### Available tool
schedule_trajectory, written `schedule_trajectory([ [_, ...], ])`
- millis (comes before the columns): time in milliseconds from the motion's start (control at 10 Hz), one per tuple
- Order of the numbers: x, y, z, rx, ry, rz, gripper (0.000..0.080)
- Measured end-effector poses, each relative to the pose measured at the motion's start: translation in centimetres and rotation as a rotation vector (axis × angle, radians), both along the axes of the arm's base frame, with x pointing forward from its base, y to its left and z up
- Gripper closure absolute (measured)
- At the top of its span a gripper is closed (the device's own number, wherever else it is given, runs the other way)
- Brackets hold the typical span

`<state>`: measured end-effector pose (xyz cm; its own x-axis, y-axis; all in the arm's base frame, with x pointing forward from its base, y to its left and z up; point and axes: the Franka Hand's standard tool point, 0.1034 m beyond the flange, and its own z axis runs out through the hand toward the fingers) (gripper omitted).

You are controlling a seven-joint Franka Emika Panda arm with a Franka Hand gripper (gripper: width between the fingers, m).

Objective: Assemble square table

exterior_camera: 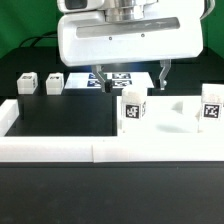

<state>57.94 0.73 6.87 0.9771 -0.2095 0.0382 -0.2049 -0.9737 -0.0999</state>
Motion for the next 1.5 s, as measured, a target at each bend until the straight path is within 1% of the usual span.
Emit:
schedule_trajectory([
  [100,-1.0,0.2,-1.1,-0.008,0.012,0.004,0.0150],
  [200,-1.7,0.1,-2.5,-0.019,0.024,0.005,0.0150],
  [300,-2.0,-0.6,-3.9,-0.038,0.021,0.006,0.0150],
  [400,-2.4,-1.4,-5.0,-0.052,0.023,0.007,0.0150],
  [500,-2.6,-1.8,-5.6,-0.061,0.022,0.003,0.0150],
  [600,-2.8,-1.9,-5.8,-0.062,0.025,0.001,0.0150],
  [900,-2.8,-1.9,-5.8,-0.062,0.024,0.001,0.0172],
  [1100,-2.8,-1.9,-5.8,-0.062,0.024,0.001,0.0552],
  [1200,-2.8,-1.9,-5.8,-0.062,0.024,0.001,0.0552],
  [1300,-2.8,-2.1,-5.8,-0.065,0.026,0.003,0.0719],
  [1500,-2.9,-2.1,-5.8,-0.068,0.027,0.015,0.0721],
])
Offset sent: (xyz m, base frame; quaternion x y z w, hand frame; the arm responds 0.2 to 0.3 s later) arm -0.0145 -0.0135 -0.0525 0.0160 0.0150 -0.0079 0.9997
